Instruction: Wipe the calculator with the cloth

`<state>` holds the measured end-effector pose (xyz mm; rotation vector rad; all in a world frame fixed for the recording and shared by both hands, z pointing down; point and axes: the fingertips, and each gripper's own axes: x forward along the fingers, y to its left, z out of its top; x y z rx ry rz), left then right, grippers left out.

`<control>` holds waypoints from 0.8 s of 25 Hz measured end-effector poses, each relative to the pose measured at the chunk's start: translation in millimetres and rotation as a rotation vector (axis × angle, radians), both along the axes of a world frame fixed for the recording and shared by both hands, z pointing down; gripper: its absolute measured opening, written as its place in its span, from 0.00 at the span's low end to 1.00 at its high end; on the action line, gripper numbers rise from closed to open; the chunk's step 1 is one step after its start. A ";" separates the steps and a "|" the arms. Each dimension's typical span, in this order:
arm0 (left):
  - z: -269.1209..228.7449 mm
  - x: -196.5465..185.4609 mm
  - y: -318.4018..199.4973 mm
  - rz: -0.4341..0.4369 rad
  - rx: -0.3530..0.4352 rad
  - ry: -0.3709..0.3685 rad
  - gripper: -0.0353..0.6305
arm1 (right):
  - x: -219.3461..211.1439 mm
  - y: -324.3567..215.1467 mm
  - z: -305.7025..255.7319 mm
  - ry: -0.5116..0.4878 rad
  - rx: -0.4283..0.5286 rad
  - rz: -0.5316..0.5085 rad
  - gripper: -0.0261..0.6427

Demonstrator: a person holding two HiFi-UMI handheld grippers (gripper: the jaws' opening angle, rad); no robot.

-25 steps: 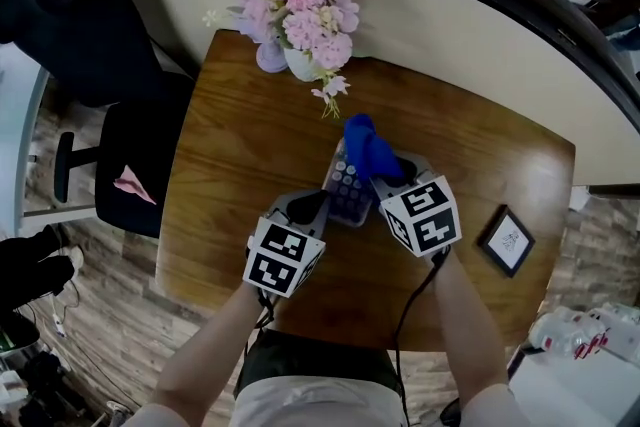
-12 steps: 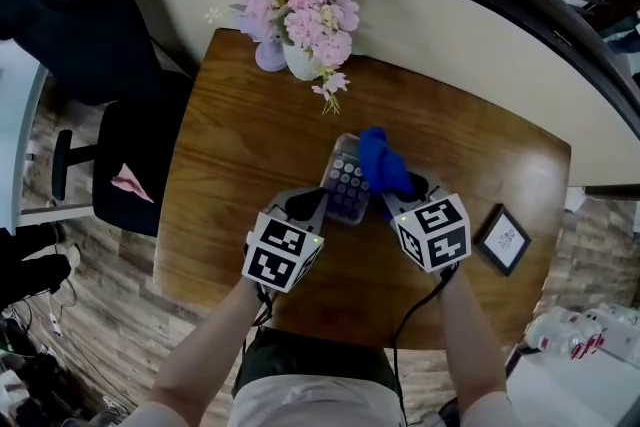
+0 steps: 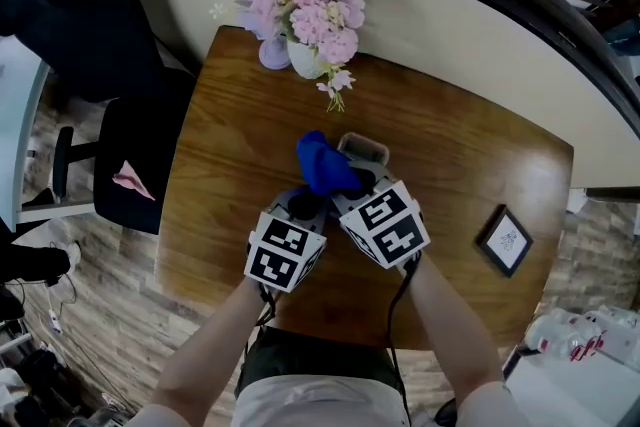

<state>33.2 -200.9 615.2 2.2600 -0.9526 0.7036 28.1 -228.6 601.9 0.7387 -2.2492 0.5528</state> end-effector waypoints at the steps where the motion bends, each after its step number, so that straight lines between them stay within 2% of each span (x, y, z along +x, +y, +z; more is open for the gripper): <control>1: 0.6 -0.4 0.8 -0.002 0.002 0.001 0.06 | -1.3 0.7 2.7 0.005 -0.004 0.001 0.18; 10: 0.7 -2.3 0.3 -0.038 -0.002 0.050 0.06 | 42.1 3.0 7.2 0.035 -0.034 0.068 0.18; 17: 1.4 -1.1 -0.4 0.003 -0.002 0.038 0.06 | 89.0 8.3 12.1 0.090 -0.057 0.176 0.18; 20: 1.3 -1.3 1.0 0.003 -0.002 0.040 0.06 | 93.4 11.1 12.2 0.054 -0.079 0.217 0.18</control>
